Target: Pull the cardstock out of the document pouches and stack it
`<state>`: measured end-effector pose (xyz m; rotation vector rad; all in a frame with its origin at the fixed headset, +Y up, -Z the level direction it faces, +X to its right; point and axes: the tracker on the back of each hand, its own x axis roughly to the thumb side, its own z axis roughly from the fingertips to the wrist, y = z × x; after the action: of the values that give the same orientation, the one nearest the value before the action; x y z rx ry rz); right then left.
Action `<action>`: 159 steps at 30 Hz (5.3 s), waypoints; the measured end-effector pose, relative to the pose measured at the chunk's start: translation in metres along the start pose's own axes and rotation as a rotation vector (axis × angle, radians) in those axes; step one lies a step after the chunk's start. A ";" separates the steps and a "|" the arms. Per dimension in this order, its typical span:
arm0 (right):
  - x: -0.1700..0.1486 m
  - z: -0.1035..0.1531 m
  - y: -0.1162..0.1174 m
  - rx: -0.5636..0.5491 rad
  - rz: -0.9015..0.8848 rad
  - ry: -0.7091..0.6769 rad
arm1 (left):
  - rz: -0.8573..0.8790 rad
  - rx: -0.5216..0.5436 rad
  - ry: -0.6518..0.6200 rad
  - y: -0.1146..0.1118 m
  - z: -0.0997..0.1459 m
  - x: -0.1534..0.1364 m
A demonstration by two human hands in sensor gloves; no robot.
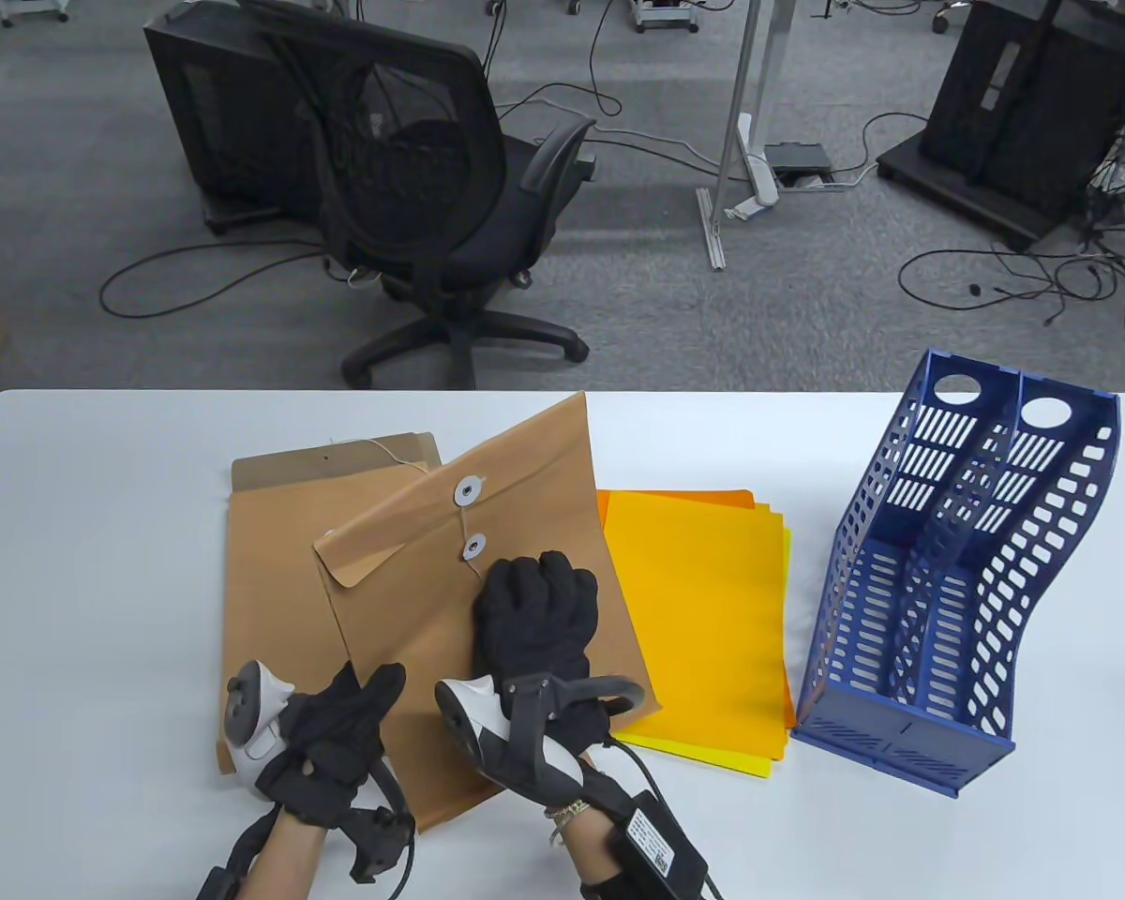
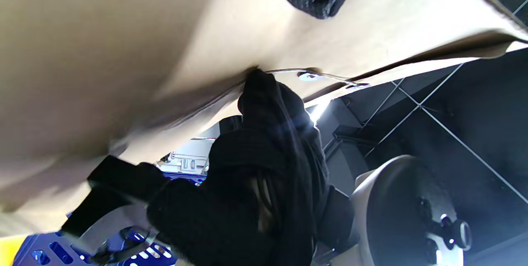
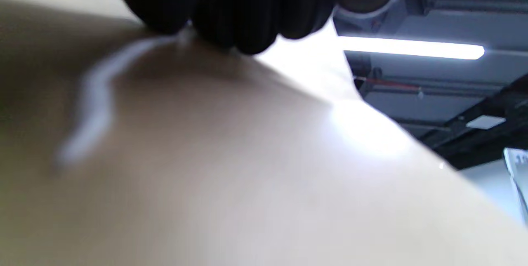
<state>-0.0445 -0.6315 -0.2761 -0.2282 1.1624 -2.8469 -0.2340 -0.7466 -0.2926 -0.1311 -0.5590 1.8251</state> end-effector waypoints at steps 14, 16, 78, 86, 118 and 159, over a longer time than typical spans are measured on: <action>-0.018 -0.020 -0.038 -0.073 -0.107 -0.044 | -0.119 0.021 0.059 -0.005 0.001 -0.003; -0.031 -0.031 -0.044 -0.096 -0.067 -0.011 | -0.109 0.005 0.061 -0.004 0.001 -0.004; -0.104 -0.085 -0.086 0.073 -0.282 -0.120 | -0.237 0.087 -0.035 0.028 -0.016 0.026; -0.102 -0.090 -0.072 0.271 -0.327 -0.229 | -0.245 0.077 -0.028 0.033 -0.010 0.022; -0.058 -0.133 -0.100 0.582 -0.216 -0.437 | -0.327 0.014 0.006 0.029 -0.008 0.016; -0.124 0.066 0.072 0.312 0.353 -0.156 | 0.000 0.223 0.050 0.088 0.015 0.024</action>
<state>0.0881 -0.7149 -0.2938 -0.2003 0.6426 -2.5919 -0.3245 -0.7483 -0.3135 -0.0256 -0.3168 1.8653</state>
